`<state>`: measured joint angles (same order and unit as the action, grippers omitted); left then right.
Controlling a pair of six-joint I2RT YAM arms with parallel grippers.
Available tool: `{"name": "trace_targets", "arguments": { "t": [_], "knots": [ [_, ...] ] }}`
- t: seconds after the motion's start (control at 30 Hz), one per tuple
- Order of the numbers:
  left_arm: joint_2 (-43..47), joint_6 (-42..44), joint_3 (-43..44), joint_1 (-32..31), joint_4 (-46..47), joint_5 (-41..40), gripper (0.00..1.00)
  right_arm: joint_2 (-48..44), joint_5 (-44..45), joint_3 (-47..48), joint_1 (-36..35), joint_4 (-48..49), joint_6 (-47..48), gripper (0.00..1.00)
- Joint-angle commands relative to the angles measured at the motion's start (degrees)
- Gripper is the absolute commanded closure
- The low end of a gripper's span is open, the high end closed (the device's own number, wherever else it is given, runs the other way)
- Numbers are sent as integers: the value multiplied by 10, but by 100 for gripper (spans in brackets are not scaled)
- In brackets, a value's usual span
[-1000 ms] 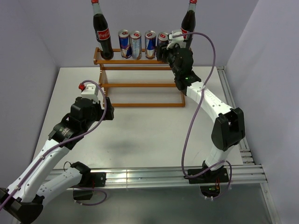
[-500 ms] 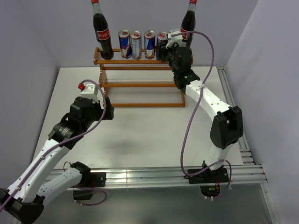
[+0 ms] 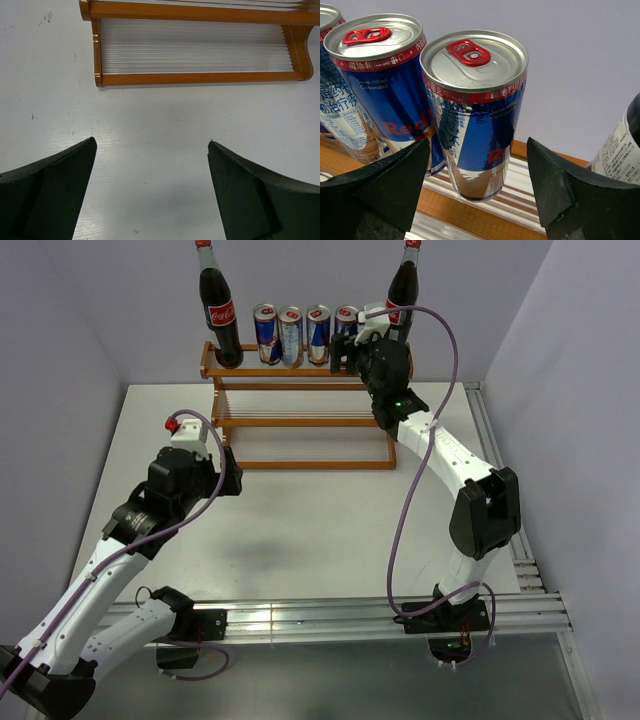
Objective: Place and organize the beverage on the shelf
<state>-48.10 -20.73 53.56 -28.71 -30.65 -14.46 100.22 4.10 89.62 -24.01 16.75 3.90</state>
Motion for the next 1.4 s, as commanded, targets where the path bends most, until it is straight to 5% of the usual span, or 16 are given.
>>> {"name": "trace_targets", "arguments": {
  "t": [0.0, 0.6, 0.9, 1.37],
  "knots": [
    [5, 0, -6, 7, 22, 8, 1, -29, 4, 4, 2, 5, -6, 15],
    [8, -16, -2, 75, 25, -22, 1, -144, 28, -74, -8, -37, -18, 0],
    [14, -21, -1, 150, 33, -14, 0, -288, 71, -141, -17, -189, -98, 0],
    [78, 4, -39, 160, 53, -87, 0, -564, 197, -296, -17, -464, -164, 0]
  ]
}}
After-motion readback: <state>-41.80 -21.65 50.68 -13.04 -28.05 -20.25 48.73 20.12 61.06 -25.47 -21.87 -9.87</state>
